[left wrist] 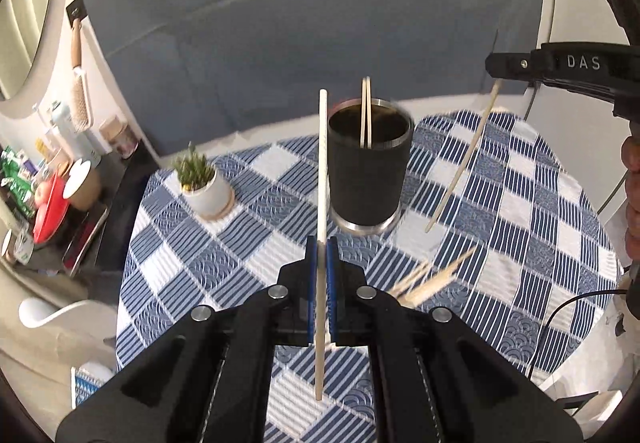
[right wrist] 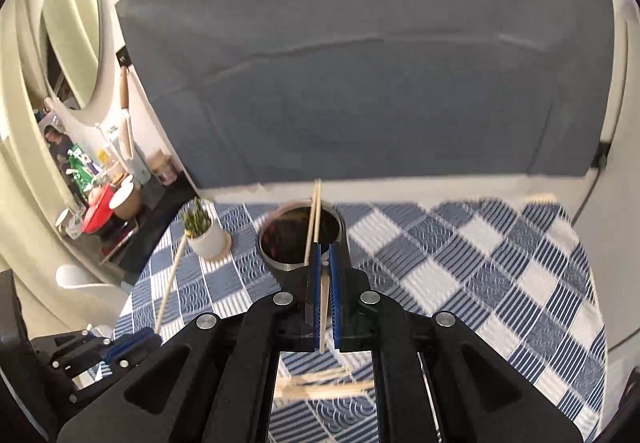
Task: Organize utensils
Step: 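Carry the stick to the black holder and lower it inside with the left gripper, then open the left gripper to drop the stick into the black holder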
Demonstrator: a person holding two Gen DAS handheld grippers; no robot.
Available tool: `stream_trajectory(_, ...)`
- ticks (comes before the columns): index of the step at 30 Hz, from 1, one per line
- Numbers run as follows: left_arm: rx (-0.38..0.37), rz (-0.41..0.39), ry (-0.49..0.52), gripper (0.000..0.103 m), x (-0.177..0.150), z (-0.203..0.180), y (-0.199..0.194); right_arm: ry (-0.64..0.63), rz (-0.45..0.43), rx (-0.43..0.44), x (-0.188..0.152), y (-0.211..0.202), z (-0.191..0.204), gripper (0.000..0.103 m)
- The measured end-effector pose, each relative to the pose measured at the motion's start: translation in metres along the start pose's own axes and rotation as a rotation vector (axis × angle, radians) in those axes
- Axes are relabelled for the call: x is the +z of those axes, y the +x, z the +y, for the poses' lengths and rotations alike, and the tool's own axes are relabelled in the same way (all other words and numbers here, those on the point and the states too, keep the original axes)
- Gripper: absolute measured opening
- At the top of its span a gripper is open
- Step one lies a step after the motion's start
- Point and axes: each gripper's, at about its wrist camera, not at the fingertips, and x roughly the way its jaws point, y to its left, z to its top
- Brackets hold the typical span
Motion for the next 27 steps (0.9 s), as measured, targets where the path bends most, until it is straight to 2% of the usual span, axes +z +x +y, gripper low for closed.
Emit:
stream_trajectory(8,-0.15,-0.104,-0.026,0.005,0.046,0.018,0.011,-0.042,-0.123,-0.033,0.057,-0.015,0.016,0.004)
stream_trajectory(13,-0.336,-0.134,-0.07,0.005,0.066,0.035,0.036,-0.042,-0.182,-0.057,0.078,-0.011,0.017,0.004)
stream_trajectory(22,-0.595,-0.204,-0.117,0.005,0.094,0.044,0.093,-0.008,-0.162,-0.052,0.093,0.018,0.007,0.004)
stream_trajectory(24,-0.63,-0.216,-0.117,0.005,0.098,0.042,0.104,0.004,-0.141,-0.052,0.091,0.028,0.002,0.004)
stream_trajectory(27,-0.645,-0.229,-0.115,0.005,0.103,0.038,0.118,0.019,-0.107,-0.053,0.085,0.044,-0.005,0.004)
